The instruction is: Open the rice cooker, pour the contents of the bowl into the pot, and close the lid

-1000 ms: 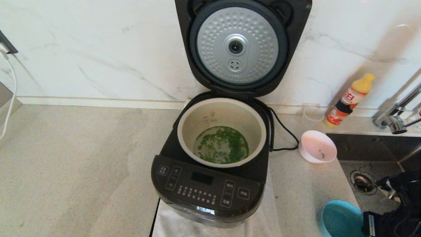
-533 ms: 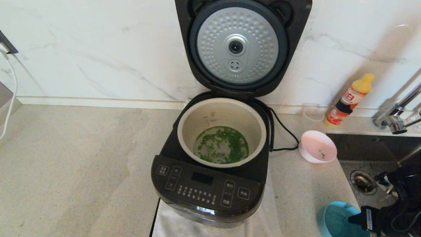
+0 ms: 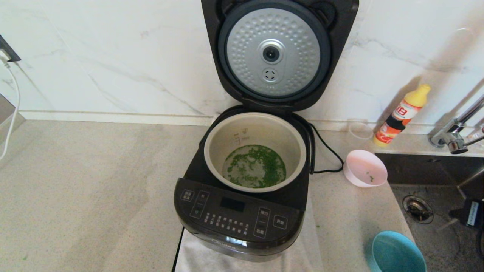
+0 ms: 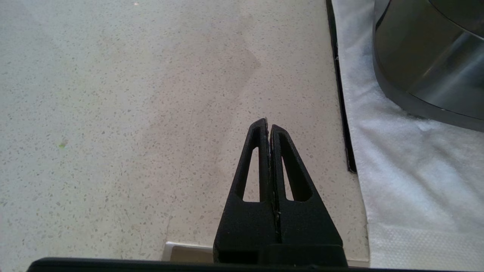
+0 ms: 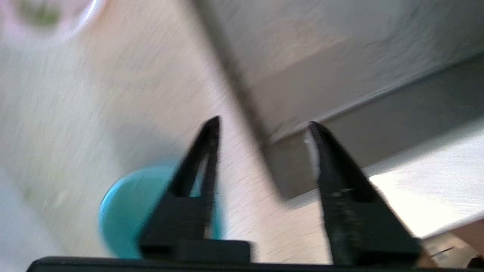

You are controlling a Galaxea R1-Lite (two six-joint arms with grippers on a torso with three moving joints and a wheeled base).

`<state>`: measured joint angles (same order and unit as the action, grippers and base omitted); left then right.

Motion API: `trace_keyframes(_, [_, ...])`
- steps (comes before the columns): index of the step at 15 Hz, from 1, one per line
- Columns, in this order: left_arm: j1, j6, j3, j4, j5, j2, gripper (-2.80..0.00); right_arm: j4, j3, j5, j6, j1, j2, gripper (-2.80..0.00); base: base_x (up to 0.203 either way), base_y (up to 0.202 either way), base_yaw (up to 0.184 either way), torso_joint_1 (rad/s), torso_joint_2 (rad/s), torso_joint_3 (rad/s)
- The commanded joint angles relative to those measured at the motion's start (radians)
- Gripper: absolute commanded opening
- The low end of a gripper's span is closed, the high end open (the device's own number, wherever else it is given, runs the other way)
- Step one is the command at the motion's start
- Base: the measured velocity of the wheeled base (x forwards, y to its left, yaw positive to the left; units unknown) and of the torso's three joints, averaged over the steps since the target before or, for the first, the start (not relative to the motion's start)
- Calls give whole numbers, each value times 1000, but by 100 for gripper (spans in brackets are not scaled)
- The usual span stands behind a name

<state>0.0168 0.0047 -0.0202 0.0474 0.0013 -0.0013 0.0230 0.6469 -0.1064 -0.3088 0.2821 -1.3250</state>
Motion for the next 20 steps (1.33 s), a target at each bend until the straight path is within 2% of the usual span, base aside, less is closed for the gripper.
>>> trace_keyframes(1, [0,0,0,0,0,1,-280,-5,45,-100,47,115,44,-280,0,0,0,0,0,0])
trace_keyframes(2, [0,0,0,0,0,1,-280,-17,61,-182,84,166,32,-280,0,0,0,0,0,0])
trace_keyframes(4, [0,0,0,0,0,1,-280,-120,81,-281,126,212,-39,-280,0,0,0,0,0,0])
trace_keyframes(8, [0,0,0,0,0,1,-280,-361,86,-320,192,244,-229,-280,0,0,0,0,0,0])
trace_keyframes(12, [0,0,0,0,0,1,-280,-405,205,-369,202,242,-427,-280,0,0,0,0,0,0])
trace_keyframes(16, [0,0,0,0,0,1,-280,-480,331,-463,202,202,-604,-280,0,0,0,0,0,0])
trace_keyframes(20, [0,0,0,0,0,1,-280,-509,476,-517,195,166,-726,-280,0,0,0,0,0,0])
